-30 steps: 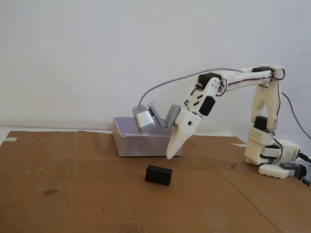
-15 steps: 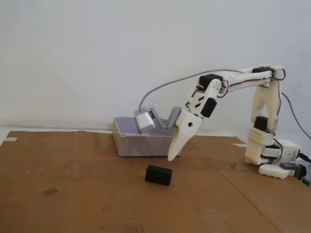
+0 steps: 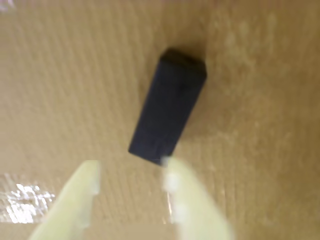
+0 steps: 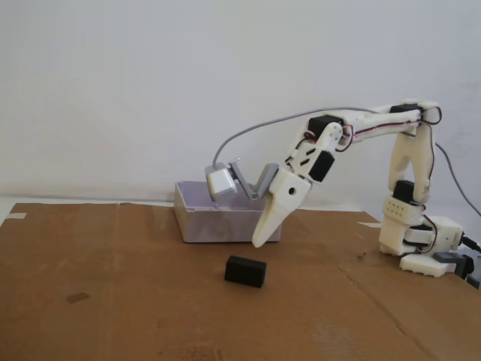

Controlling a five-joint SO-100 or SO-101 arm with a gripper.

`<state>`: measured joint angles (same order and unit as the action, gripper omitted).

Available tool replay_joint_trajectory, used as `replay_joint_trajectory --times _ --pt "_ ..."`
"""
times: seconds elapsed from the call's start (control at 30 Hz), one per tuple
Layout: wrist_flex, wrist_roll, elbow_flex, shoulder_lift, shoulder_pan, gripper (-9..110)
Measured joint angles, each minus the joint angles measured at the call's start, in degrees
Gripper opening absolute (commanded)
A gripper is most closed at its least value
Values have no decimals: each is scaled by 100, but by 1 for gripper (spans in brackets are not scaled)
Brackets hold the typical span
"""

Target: Grasp a block and put it in the box.

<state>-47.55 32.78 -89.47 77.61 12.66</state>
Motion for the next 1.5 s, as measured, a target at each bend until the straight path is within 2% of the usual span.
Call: replay_joint_trajectory --times 1.5 --pt "475 0 0 -475 -62 29"
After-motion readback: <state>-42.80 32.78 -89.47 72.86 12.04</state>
